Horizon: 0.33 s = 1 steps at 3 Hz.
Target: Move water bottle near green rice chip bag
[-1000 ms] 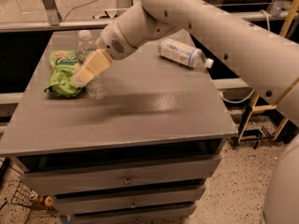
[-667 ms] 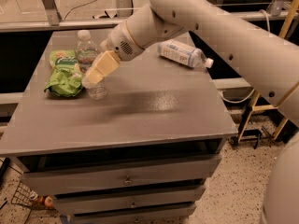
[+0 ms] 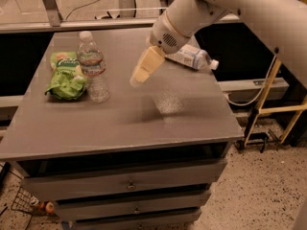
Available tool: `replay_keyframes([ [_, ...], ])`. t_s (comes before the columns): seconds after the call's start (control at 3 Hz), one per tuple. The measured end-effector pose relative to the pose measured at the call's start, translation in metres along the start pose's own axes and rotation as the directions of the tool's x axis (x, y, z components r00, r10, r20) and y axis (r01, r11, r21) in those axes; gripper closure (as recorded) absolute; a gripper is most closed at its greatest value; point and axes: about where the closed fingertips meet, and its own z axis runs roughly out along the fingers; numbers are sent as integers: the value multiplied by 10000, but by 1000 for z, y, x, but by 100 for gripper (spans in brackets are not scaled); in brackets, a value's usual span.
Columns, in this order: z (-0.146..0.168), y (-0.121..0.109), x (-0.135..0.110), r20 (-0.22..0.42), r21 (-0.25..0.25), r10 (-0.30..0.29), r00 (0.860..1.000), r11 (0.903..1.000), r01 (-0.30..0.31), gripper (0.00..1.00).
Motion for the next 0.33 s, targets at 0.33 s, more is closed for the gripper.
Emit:
replay_keyframes([
  [0.33,-38,-12,45,-719,873,811,9941,9934,-748,0],
])
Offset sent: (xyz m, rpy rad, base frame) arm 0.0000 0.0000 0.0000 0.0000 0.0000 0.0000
